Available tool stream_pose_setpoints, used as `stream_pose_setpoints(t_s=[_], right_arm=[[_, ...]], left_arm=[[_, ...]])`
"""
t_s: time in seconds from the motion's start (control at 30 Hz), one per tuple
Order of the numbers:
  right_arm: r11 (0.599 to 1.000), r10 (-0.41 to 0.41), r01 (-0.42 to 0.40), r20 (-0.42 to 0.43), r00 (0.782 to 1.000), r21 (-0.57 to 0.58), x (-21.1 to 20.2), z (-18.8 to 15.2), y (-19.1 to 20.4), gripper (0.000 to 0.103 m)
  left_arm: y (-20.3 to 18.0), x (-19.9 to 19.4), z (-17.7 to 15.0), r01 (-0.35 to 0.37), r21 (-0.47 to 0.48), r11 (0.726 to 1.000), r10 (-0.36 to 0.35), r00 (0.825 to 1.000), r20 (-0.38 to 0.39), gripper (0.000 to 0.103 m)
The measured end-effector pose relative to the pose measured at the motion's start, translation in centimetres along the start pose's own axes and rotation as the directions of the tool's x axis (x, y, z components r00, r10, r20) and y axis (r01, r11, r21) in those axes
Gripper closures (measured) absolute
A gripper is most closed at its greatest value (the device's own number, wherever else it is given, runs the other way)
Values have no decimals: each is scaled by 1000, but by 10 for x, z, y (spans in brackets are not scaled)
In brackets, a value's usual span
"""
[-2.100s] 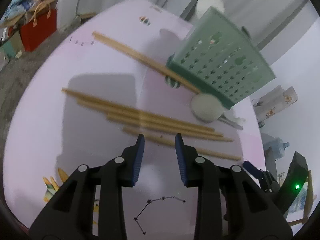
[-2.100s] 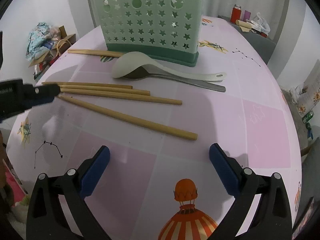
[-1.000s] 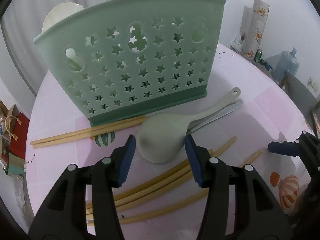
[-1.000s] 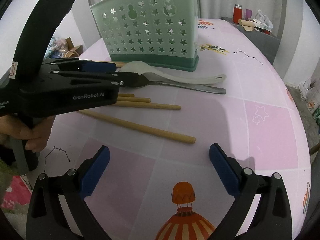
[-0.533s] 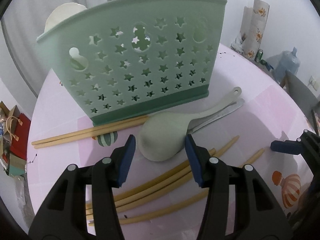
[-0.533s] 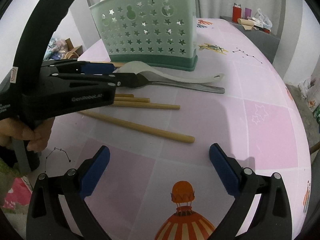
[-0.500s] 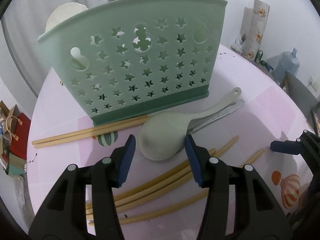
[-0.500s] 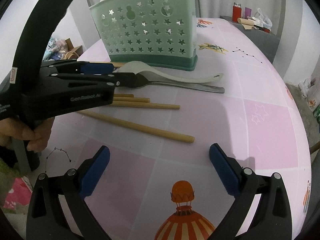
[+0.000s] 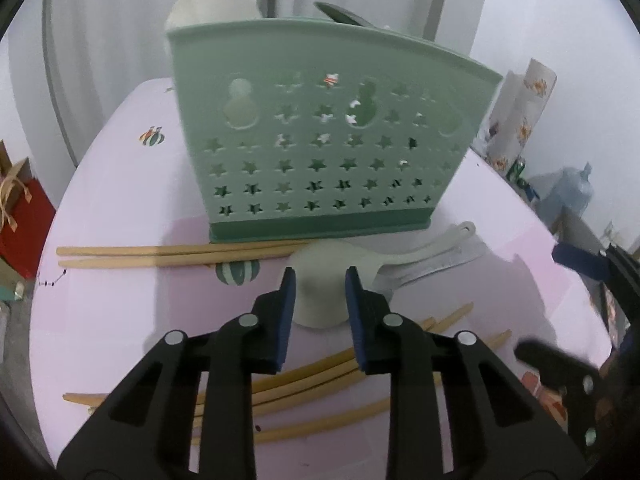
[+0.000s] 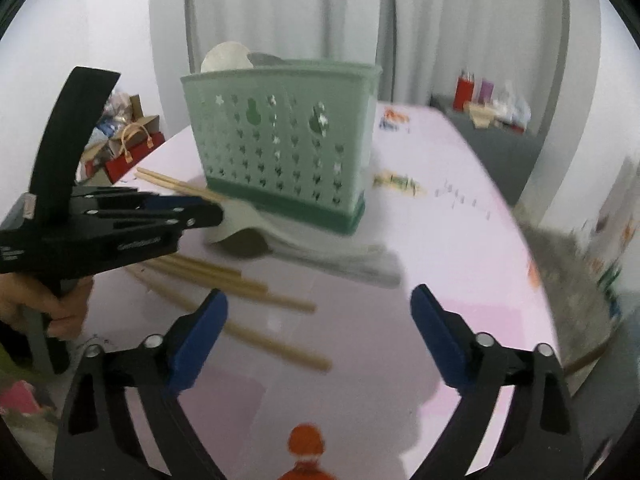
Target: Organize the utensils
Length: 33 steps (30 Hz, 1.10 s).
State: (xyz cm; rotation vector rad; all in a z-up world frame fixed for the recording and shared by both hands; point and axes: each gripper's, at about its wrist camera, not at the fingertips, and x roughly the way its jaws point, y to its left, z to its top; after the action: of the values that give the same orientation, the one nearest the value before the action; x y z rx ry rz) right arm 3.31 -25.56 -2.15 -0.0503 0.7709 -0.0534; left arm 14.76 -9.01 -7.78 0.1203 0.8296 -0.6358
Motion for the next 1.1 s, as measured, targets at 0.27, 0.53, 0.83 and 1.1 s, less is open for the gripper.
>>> stream_pose_setpoints(t_s=[0.27,0.53,0.83,1.1], right_arm=[[973,-28,30,14,1000,-229,23,30,10,43],[883,-39,38,8,999,-468,42,39,38,50],[769,-83,80,25,996,-634,59,38,68,59],[738,-96,103,46,994,-667,62,40,78,69]], left_arm=[[21,0,-4,5,-80,997,-5,1000,7,84],[41,0,-11,11,-151,989,-12,1000,-4,84],[52,5,-13,26,-197,980,-28,1000,-6,84],[59,10,-15,45,-221,974,-48,999,-8,84]])
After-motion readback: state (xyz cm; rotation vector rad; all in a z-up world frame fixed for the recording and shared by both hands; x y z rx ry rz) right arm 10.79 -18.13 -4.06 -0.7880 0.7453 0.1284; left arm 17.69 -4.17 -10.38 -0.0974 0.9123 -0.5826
